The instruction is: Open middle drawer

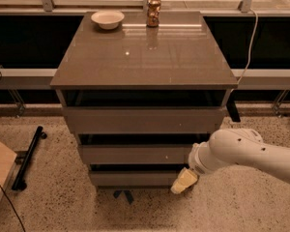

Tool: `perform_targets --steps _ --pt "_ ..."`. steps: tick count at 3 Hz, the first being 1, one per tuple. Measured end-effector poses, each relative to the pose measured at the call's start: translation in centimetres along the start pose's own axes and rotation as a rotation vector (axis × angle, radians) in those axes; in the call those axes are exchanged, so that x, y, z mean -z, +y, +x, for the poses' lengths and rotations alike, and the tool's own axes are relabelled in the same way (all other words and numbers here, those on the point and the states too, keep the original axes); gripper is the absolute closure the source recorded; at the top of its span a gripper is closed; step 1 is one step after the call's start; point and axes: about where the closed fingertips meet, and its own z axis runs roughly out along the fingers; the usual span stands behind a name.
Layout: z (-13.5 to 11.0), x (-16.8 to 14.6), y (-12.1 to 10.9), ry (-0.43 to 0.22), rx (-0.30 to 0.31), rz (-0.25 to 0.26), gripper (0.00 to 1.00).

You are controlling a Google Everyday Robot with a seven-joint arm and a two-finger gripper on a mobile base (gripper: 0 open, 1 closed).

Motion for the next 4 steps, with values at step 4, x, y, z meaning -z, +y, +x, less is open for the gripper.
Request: perform_targets --steps 4 --pt "-0.6 -7.9 -5.2 -0.125 -0.005 -0.026 0.00"
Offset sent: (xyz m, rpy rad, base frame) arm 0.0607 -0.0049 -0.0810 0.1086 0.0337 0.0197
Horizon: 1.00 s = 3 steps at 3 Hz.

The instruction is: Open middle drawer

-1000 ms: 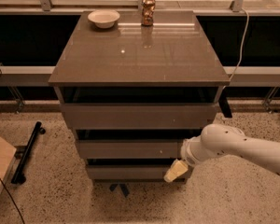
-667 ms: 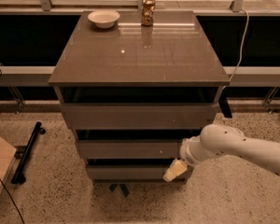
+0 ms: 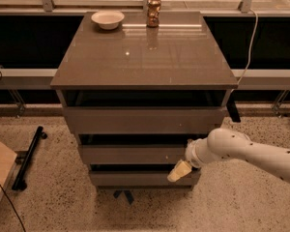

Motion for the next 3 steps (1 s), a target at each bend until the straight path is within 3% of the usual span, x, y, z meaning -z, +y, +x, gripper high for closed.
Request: perform_targets --steps 3 --pt "-1.0 -5.4 -4.0 -0.070 -0.056 -0.026 0.00"
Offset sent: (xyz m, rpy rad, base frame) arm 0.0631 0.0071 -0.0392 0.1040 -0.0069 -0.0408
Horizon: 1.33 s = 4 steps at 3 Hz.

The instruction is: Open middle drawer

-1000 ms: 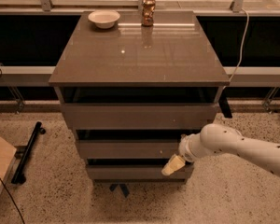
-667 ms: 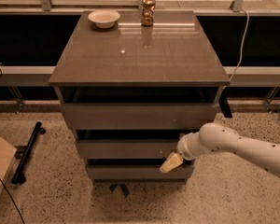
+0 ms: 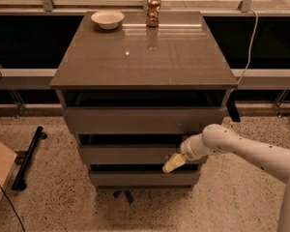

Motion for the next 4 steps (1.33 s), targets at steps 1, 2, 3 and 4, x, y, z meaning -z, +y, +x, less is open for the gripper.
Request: perform_targets --steps 1,2,3,4 --pt "0.1 -1.8 -0.9 0.012 -0.013 -0.021 0.00" --pt "1.0 -4.0 -1.3 0.047 -0.040 -0.058 0.00" --pt "1.1 -4.1 -1.2 0.054 -0.041 -0.067 0.17" --pt "1.0 -4.0 -1.2 0.054 -0.041 -0.067 0.41"
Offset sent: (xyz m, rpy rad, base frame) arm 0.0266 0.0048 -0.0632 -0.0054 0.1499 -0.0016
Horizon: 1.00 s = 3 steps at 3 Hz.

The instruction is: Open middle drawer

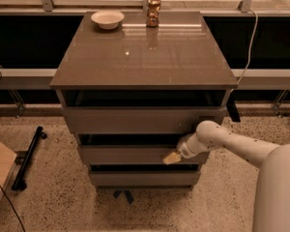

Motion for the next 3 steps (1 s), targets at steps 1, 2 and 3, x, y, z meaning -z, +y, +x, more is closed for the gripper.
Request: perform_targets --steps 1,2,3 --pt "-0.23 0.35 0.04 0.000 0.000 0.000 0.64" --pt "-0.42 0.64 0.08 0.000 0.000 0.000 0.70" --pt "-0.42 0.64 0.08 0.000 0.000 0.000 0.48"
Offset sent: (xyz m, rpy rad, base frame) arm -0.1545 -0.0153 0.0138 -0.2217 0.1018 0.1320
